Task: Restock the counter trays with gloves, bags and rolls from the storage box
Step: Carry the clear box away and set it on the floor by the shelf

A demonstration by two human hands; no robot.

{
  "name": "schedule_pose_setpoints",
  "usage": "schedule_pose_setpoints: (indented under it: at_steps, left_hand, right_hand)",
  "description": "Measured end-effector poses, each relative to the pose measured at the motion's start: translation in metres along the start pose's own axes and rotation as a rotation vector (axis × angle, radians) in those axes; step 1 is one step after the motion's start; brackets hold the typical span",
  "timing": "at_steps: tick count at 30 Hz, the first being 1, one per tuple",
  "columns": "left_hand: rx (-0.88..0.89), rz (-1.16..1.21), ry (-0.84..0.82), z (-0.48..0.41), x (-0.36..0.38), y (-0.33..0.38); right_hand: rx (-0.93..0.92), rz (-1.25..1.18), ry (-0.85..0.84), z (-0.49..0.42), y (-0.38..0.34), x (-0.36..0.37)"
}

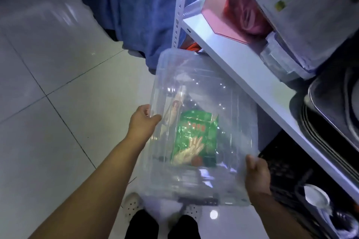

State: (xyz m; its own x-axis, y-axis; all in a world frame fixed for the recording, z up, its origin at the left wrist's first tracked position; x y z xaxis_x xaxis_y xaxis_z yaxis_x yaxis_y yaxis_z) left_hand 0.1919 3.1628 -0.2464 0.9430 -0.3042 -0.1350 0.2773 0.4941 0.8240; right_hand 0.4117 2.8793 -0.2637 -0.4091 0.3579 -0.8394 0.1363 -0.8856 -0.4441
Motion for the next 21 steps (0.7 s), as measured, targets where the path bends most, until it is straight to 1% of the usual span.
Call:
schedule_pose_setpoints:
  at_steps: [3, 6, 8, 10, 12, 13, 15, 16, 18, 21]
  left_hand:
    - [0.013, -0.046, -0.055, -0.004, 0.017, 0.003]
    - [0.032, -0.055, -0.050, -0.009, 0.022, 0.001]
    - [0.040, -0.061, -0.006, -0.011, 0.017, -0.003]
    - [0.042, -0.053, 0.082, -0.009, 0.011, -0.013]
    - [-0.016, 0.033, 0.138, -0.003, 0.011, -0.024]
    - [-0.083, 0.100, 0.122, -0.001, 0.017, -0.030]
    - [-0.199, 0.209, -0.001, 0.004, 0.037, -0.038]
    - [-0.226, 0.258, -0.060, 0.005, 0.050, -0.038]
    - [-0.246, 0.377, -0.082, 0.005, 0.069, -0.033]
    - [-0.206, 0.467, -0.026, -0.001, 0.086, -0.023]
  right_hand:
    - [0.140, -0.057, -0.003, -0.005, 0.001, 0.005]
    - [0.201, -0.138, 0.004, -0.015, -0.010, 0.010]
    - [0.230, -0.124, -0.049, -0.026, -0.021, 0.015]
    - [0.259, -0.114, -0.087, -0.037, -0.036, 0.017]
    - [0.314, -0.168, -0.069, -0.048, -0.052, 0.020]
    - [0.336, -0.206, -0.041, -0.051, -0.060, 0.023]
    - [0.339, -0.285, 0.010, -0.055, -0.071, 0.030]
    - [0.329, -0.330, 0.012, -0.057, -0.076, 0.033]
    - [0.307, -0.386, -0.008, -0.057, -0.082, 0.036]
    - [0.281, -0.336, -0.013, -0.047, -0.081, 0.036]
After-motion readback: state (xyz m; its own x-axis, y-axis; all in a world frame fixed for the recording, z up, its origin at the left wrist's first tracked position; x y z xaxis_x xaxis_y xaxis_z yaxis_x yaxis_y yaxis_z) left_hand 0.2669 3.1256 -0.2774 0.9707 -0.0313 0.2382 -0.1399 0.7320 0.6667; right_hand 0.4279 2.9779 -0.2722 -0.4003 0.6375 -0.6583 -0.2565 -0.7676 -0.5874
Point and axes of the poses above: each hand's wrist, its own z-axis away from the middle knuckle, its own x-axis out of the palm, y = z × x, the point moved 4 cm from there along -z, towards the middle knuckle, and after that the axes turned 15 degrees about z, right-handed, at the moved point
